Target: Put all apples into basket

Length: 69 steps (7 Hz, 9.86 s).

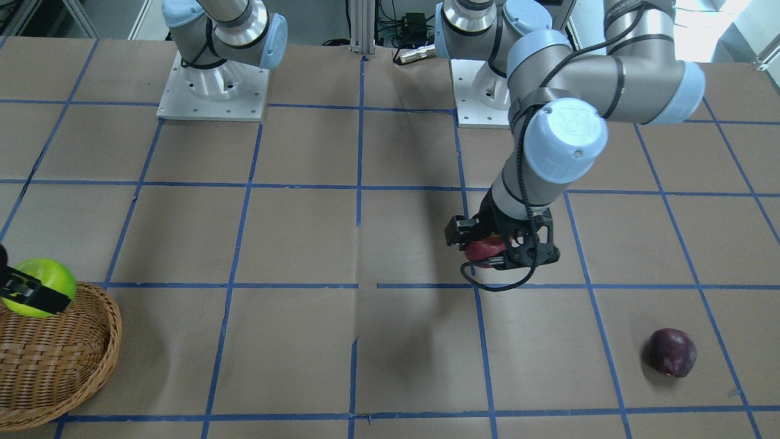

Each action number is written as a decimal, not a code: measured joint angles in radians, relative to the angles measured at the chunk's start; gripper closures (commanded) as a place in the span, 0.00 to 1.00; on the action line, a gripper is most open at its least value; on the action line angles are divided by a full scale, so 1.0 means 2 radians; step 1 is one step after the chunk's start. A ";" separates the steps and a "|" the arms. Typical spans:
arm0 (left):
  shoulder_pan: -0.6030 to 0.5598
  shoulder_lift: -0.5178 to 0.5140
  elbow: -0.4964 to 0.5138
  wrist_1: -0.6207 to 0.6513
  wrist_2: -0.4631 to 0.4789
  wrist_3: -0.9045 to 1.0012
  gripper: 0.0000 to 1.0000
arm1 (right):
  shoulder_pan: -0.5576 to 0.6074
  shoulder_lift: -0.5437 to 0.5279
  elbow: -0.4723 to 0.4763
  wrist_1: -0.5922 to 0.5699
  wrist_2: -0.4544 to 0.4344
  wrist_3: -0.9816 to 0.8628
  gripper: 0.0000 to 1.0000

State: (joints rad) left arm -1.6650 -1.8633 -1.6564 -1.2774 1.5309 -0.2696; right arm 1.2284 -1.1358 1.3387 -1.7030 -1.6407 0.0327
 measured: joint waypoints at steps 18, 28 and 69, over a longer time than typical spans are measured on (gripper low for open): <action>0.147 -0.062 0.153 -0.154 -0.010 0.203 0.00 | 0.064 0.034 -0.005 -0.041 -0.004 -0.102 0.00; 0.244 -0.206 0.157 0.083 0.135 0.540 0.00 | 0.338 0.071 0.021 -0.027 0.116 0.274 0.00; 0.036 0.154 0.013 -0.096 0.014 0.156 0.00 | -0.040 0.086 -0.012 -0.012 -0.044 -0.183 0.00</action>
State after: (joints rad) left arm -1.5939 -1.5545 -1.6306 -1.4692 1.5582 0.0414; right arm 1.1481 -0.9647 1.3146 -1.7264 -1.7286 -0.3329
